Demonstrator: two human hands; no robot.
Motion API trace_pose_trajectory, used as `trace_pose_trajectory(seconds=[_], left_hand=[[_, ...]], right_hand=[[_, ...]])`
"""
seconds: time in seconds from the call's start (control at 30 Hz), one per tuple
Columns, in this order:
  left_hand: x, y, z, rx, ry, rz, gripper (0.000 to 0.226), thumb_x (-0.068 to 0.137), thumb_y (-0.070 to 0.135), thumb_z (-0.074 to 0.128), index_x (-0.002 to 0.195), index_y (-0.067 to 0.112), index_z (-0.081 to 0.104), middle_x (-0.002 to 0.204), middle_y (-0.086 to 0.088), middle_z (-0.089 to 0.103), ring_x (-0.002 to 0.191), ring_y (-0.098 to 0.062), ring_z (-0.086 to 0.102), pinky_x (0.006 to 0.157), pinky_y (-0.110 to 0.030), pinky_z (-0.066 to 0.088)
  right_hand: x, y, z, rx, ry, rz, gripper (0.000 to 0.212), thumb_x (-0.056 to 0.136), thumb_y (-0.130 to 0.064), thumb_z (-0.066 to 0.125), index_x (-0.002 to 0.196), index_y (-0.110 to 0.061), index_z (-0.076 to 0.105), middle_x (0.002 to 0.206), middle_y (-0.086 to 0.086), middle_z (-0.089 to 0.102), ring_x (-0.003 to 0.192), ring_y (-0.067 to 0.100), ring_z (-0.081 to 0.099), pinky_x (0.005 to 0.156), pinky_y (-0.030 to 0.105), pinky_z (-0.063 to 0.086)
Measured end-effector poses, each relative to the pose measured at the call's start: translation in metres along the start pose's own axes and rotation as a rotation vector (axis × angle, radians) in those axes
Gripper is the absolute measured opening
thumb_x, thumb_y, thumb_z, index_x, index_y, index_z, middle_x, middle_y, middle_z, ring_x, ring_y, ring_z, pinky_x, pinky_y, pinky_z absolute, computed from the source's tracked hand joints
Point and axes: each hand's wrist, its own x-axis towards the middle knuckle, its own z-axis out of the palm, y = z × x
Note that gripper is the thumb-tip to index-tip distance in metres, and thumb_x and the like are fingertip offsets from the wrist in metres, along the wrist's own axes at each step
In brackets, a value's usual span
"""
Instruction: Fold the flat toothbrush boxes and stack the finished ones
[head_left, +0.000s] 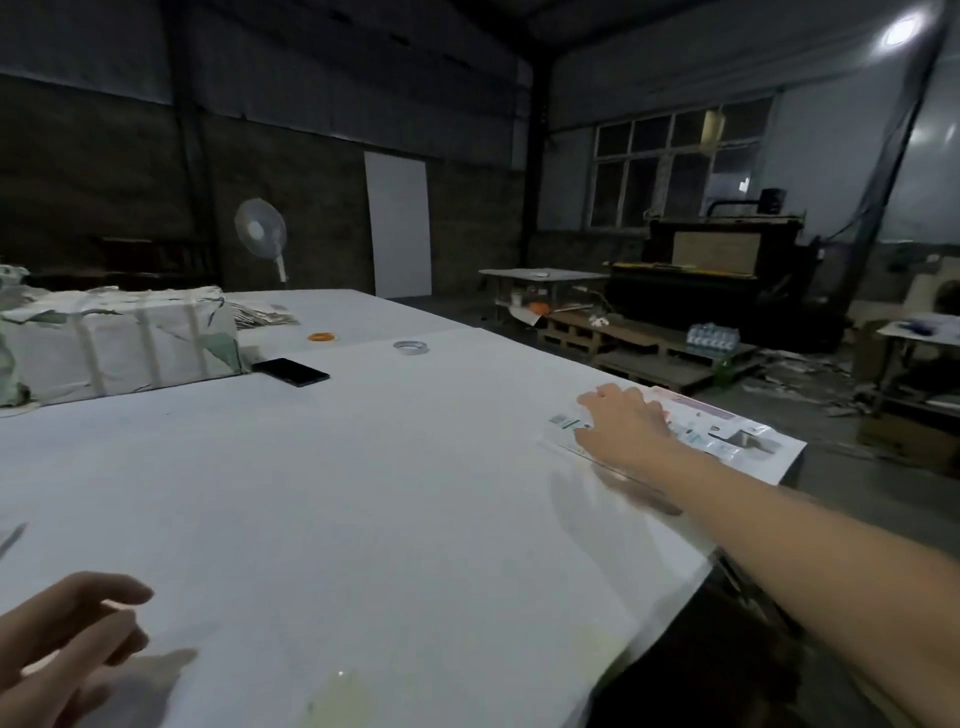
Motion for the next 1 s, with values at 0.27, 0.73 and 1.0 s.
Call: trace_pose_trajectory(seconds=[0.27, 0.73, 1.0], left_hand=[[0.006, 0.02, -0.028, 0.703, 0.09, 0.395, 0.039, 0.088, 0.011, 0.072, 0.093, 0.049, 0.063, 0.08, 0.014, 0.069, 0.036, -0.018, 0.057, 0.053, -0.023, 0.046], [0.019, 0.019, -0.077, 1.239, 0.332, 0.197, 0.04, 0.094, 0.031, 0.06, 0.132, 0.025, 0.053, 0.128, -0.001, 0.06, 0.123, -0.026, 0.047, 0.104, -0.04, 0.037], [0.018, 0.022, -0.089, 1.402, 0.204, 0.022, 0.049, 0.097, 0.026, 0.047, 0.144, 0.03, 0.036, 0.118, -0.004, 0.063, 0.101, -0.029, 0.061, 0.081, -0.039, 0.048]], right_hand=[[-0.083, -0.193, -0.013, 0.487, -0.139, -0.627, 0.04, 0.094, -0.038, 0.056, 0.134, -0.032, 0.055, 0.144, -0.006, 0.048, 0.132, 0.019, 0.041, 0.111, 0.041, 0.033], [-0.145, -0.339, 0.027, 0.955, -0.205, -0.883, 0.017, 0.087, -0.019, 0.059, 0.089, -0.029, 0.072, 0.086, -0.015, 0.067, 0.086, 0.004, 0.059, 0.08, 0.021, 0.046], [-0.142, -0.337, 0.029, 1.169, -0.322, -0.798, 0.027, 0.089, -0.011, 0.061, 0.075, -0.034, 0.066, 0.062, -0.022, 0.062, 0.055, -0.003, 0.056, 0.059, 0.009, 0.041]])
